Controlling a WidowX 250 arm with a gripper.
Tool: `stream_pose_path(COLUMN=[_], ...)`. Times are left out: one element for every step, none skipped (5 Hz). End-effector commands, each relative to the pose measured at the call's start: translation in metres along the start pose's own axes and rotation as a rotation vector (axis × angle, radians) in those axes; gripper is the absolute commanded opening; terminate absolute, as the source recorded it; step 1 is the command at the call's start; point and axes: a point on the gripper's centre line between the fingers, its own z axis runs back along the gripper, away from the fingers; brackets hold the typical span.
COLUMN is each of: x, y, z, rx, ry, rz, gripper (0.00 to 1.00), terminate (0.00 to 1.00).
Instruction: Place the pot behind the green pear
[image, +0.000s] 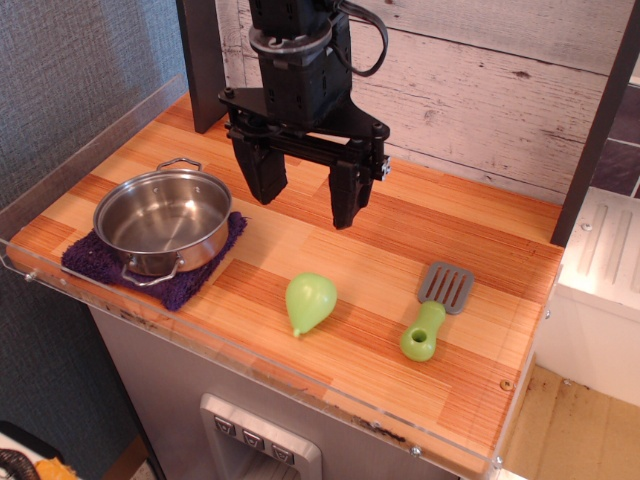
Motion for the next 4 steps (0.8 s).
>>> stream_pose_path(x=[0.000, -0.005, -0.008, -0.007], y=[0.000, 0.022, 0.039, 0.053], z=[0.000, -0.001, -0.001, -0.002], rx=[0.000, -0.040, -0.024, 0.007], ry=[0.000, -0.011, 0.005, 0.011], rz=[0.000, 0.046, 0.068, 0.083], gripper=[1.00, 1.00, 1.00, 1.00], terminate=[0.00, 0.00, 0.00, 0.00])
